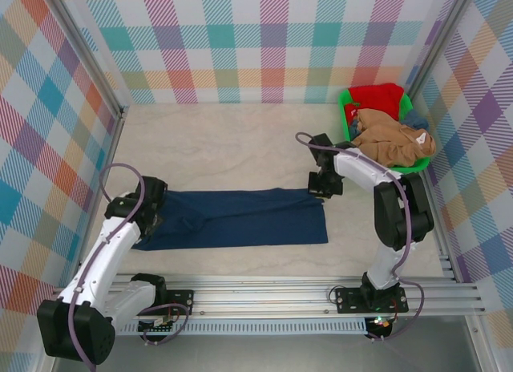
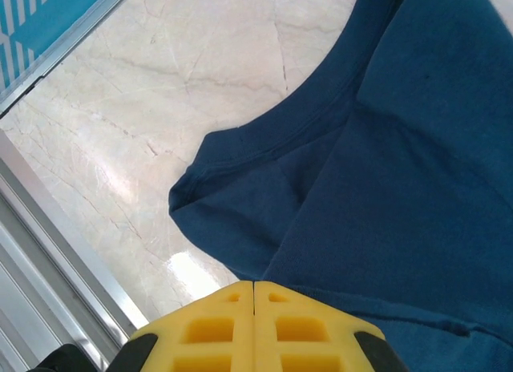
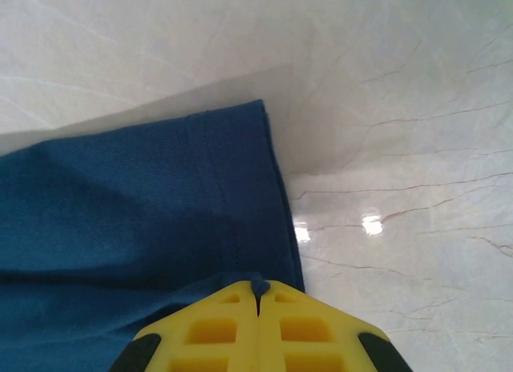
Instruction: Fold and stack the t-shirts
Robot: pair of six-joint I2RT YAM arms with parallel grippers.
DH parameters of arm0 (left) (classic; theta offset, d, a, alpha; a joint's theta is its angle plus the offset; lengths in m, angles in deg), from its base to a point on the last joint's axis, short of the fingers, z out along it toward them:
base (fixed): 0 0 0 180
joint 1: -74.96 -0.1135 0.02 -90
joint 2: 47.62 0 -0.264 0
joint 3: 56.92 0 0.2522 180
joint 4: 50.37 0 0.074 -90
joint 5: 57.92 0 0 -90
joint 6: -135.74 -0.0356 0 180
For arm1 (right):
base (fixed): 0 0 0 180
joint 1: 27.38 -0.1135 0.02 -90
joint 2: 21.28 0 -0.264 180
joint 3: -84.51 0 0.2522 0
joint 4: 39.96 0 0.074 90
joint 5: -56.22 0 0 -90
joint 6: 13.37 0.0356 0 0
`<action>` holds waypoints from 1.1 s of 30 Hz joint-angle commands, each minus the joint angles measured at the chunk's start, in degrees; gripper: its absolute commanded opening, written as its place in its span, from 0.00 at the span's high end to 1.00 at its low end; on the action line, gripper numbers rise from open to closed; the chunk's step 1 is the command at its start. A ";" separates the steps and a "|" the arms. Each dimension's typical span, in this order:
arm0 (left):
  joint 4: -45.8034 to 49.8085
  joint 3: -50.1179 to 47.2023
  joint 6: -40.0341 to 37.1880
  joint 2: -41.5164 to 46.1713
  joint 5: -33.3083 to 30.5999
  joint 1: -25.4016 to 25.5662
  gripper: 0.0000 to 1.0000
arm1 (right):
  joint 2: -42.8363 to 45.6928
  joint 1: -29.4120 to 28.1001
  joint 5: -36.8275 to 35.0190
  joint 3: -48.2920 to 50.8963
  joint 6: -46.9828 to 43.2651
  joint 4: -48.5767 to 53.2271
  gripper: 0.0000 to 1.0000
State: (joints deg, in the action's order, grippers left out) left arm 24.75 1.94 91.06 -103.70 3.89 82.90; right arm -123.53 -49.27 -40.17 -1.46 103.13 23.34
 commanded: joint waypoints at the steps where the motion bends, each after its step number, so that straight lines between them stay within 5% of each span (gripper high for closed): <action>1: 0.25 -0.98 0.99 -0.78 -1.41 -0.40 1.00 | -0.34 -0.42 -0.06 1.28 1.18 1.10 1.00; 5: 0.67 -0.85 0.87 -0.80 -2.28 -0.40 1.00 | 1.50 -0.43 -3.81 1.99 2.06 2.34 0.77; 19: 1.58 -0.37 0.70 -0.35 -3.63 -0.39 1.00 | 3.23 0.20 -1.33 -0.09 10.87 1.90 0.62; 21: 1.48 -0.33 0.69 -0.28 -3.66 -0.42 1.00 | 1.43 0.91 -0.19 -0.96 10.81 1.27 0.63; 27: 2.19 -0.29 1.15 0.35 -3.99 -0.46 1.00 | -0.21 0.91 6.06 1.43 9.77 -0.69 0.89; 33: 2.70 -1.74 4.48 0.77 -2.70 -0.47 1.00 | 2.29 0.40 5.51 8.85 9.67 -2.15 0.94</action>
State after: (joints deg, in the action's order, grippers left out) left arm 24.99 1.51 92.85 -103.31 1.97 82.90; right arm -122.81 -48.59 -35.63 5.38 112.42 21.04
